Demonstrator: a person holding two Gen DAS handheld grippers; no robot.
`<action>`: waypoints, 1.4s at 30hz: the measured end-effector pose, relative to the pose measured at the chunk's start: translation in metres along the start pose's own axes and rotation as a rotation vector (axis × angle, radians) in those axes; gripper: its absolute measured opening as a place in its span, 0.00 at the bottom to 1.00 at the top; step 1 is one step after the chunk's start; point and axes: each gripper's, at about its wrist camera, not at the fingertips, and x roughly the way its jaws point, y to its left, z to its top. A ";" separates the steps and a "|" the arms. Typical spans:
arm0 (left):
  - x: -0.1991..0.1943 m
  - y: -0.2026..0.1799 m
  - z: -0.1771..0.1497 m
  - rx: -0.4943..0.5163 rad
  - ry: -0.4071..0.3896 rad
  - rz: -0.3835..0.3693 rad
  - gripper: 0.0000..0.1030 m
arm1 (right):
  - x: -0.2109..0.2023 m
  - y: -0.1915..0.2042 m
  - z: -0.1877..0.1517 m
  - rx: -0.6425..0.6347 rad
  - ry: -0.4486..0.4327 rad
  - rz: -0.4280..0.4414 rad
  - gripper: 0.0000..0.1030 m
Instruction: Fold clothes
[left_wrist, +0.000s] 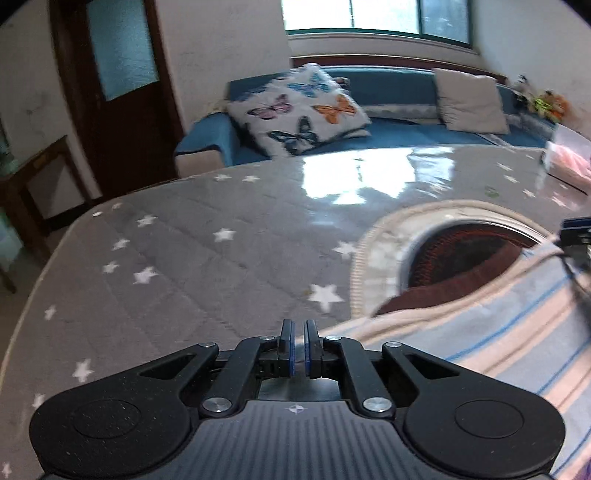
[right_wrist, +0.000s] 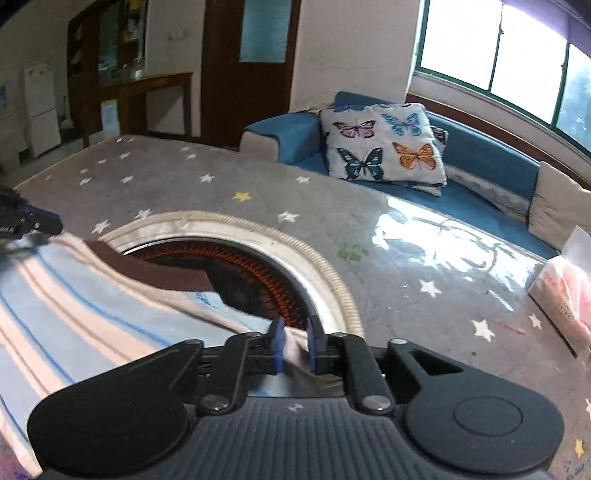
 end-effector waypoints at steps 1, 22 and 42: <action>-0.005 0.003 0.001 -0.008 -0.010 0.008 0.07 | -0.004 -0.003 0.004 0.013 -0.012 -0.005 0.15; -0.024 -0.034 -0.017 0.135 0.006 -0.013 0.51 | 0.011 -0.023 -0.010 0.169 0.045 0.032 0.15; -0.102 0.039 -0.069 -0.049 -0.019 0.014 0.54 | -0.011 0.025 0.006 0.035 0.012 0.106 0.19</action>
